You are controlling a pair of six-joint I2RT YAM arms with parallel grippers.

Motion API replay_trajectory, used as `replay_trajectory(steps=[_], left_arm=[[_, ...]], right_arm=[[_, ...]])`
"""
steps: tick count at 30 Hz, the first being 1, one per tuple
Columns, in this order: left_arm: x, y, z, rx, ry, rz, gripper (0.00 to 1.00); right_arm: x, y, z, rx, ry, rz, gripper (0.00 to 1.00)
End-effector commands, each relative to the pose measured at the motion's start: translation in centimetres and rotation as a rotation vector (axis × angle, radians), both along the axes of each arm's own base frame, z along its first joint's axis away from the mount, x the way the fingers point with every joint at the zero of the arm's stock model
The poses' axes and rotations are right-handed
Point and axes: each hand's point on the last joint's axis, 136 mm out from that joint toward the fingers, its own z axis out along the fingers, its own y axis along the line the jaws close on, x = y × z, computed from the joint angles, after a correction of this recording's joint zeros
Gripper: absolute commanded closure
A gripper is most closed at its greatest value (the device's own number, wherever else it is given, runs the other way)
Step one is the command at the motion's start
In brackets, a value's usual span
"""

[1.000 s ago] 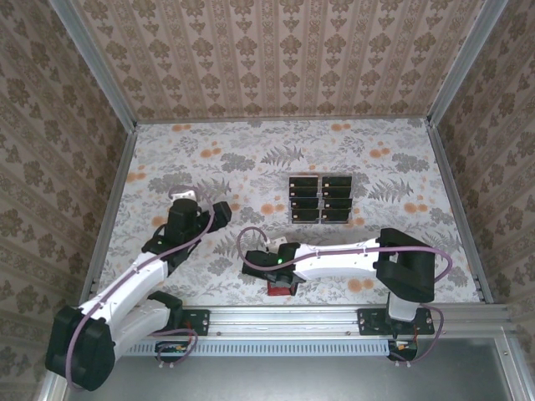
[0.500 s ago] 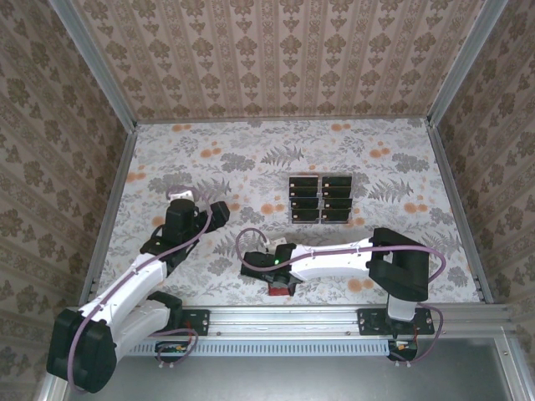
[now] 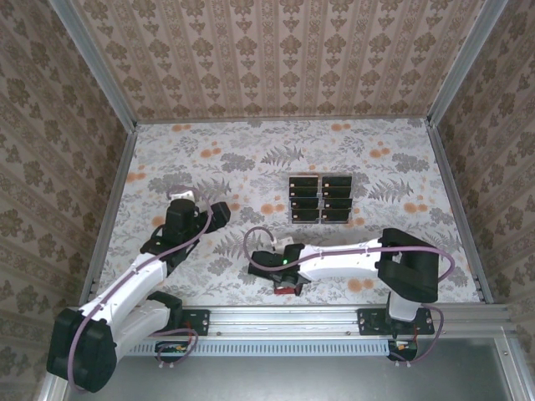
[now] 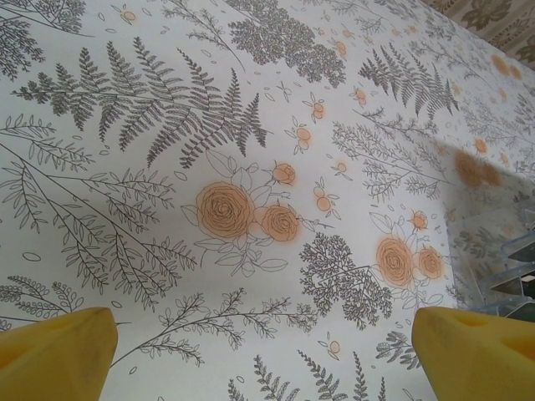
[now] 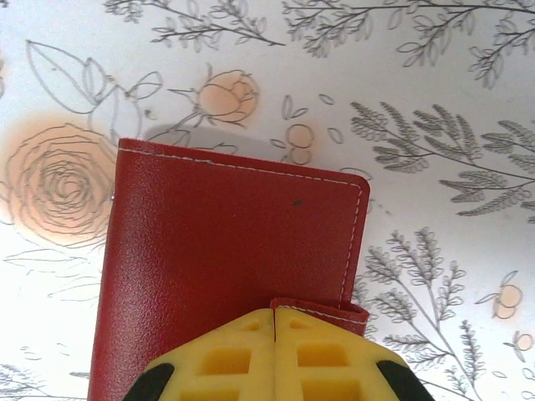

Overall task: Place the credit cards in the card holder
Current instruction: Pick up the card holder from the bottom-center of the table, then open the button on the card holder.

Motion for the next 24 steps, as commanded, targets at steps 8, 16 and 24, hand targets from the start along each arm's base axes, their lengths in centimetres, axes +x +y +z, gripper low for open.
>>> replay_trajectory(steps=[8,16,24], left_arm=[[-0.7,-3.0,-1.0,-0.092,0.046,-0.117,0.00],[-1.5,-7.2,-0.6,-0.213,0.040,-0.229,0.00],[-2.4,-9.5,-0.7,-0.300,0.061,-0.271,0.01]], right_arm=[[2.5,0.7,4.4,0.203,-0.078,-0.014,1.00],[5.2,1.9,5.5,0.314,-0.105,-0.052,1.00],[7.4,3.0,6.1,0.345,-0.129,-0.064,1.00]])
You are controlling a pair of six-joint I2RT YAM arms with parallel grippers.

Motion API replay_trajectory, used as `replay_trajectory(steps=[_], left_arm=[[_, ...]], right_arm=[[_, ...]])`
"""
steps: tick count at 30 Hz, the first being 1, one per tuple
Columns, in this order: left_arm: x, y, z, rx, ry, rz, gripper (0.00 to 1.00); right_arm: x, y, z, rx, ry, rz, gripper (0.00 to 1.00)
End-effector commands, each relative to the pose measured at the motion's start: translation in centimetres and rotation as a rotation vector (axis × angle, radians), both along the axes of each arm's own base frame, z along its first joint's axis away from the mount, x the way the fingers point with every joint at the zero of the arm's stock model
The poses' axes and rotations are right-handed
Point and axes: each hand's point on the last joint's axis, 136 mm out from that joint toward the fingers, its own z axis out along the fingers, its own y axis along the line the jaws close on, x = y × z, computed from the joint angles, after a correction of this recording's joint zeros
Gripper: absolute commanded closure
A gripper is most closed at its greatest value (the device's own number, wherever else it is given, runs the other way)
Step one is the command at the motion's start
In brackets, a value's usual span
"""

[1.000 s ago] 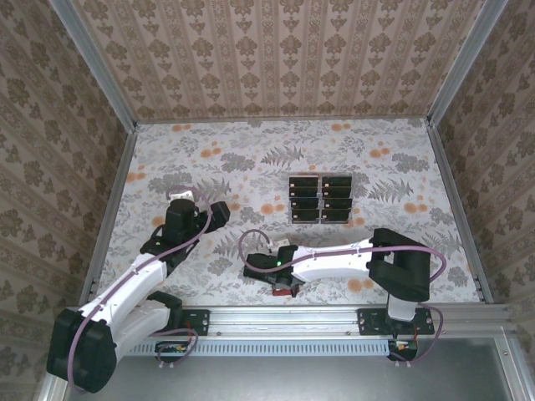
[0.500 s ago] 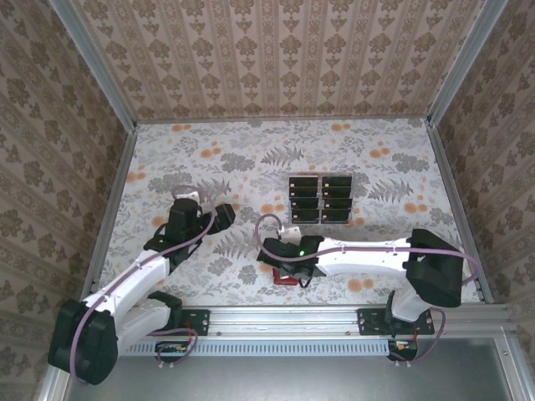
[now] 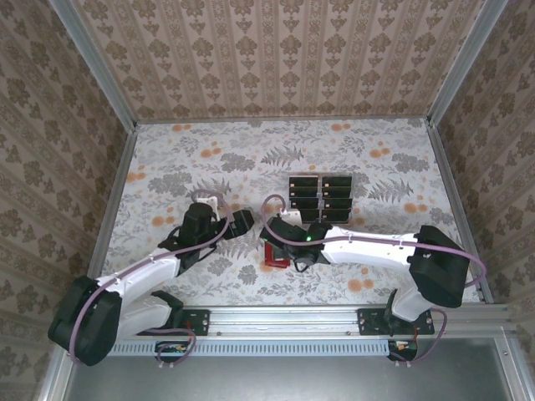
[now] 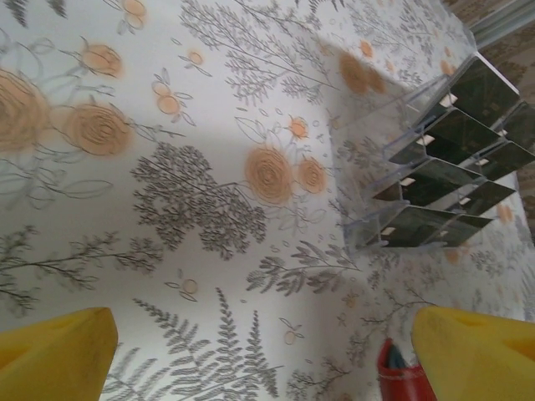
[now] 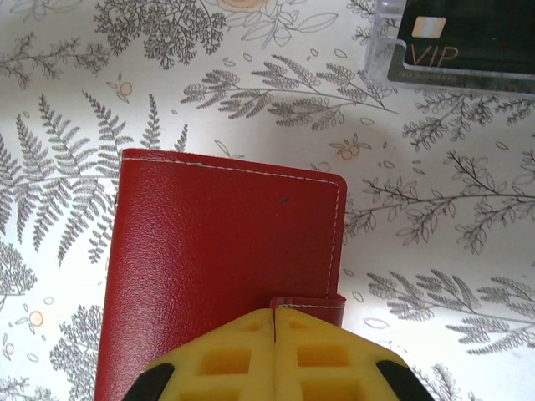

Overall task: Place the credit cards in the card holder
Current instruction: Open the button on the card holder.

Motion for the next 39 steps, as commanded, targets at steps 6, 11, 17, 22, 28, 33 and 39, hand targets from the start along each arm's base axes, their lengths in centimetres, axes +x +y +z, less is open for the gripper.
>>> replay_trajectory(steps=[6,11,17,22,28,33,39], left_arm=[[-0.7,-2.0,0.8,-0.106,0.002,-0.017,0.03],[-0.8,-2.3,0.2,-0.128,0.031,-0.010,0.05],[-0.8,-3.2,0.2,-0.157,0.029,-0.023,0.08],[-0.9,-3.8,0.3,-0.164,0.026,-0.031,0.10],[-1.0,-4.5,0.0,-0.166,0.026,-0.046,0.23],[-0.9,-4.9,-0.4,-0.164,0.021,-0.056,0.43],[-0.8,-5.5,-1.0,-0.165,-0.001,-0.072,0.58]], right_arm=[[2.0,2.2,1.6,0.052,-0.033,0.022,1.00],[2.6,2.6,2.2,0.074,-0.043,0.019,1.00],[3.1,3.0,2.8,0.089,-0.052,0.022,1.00],[3.2,3.3,2.8,0.094,-0.052,0.022,1.00],[3.3,3.4,2.8,0.098,-0.053,0.024,1.00],[3.3,3.2,2.3,0.103,-0.049,0.016,1.00],[3.4,2.6,1.0,0.119,-0.032,-0.008,1.00]])
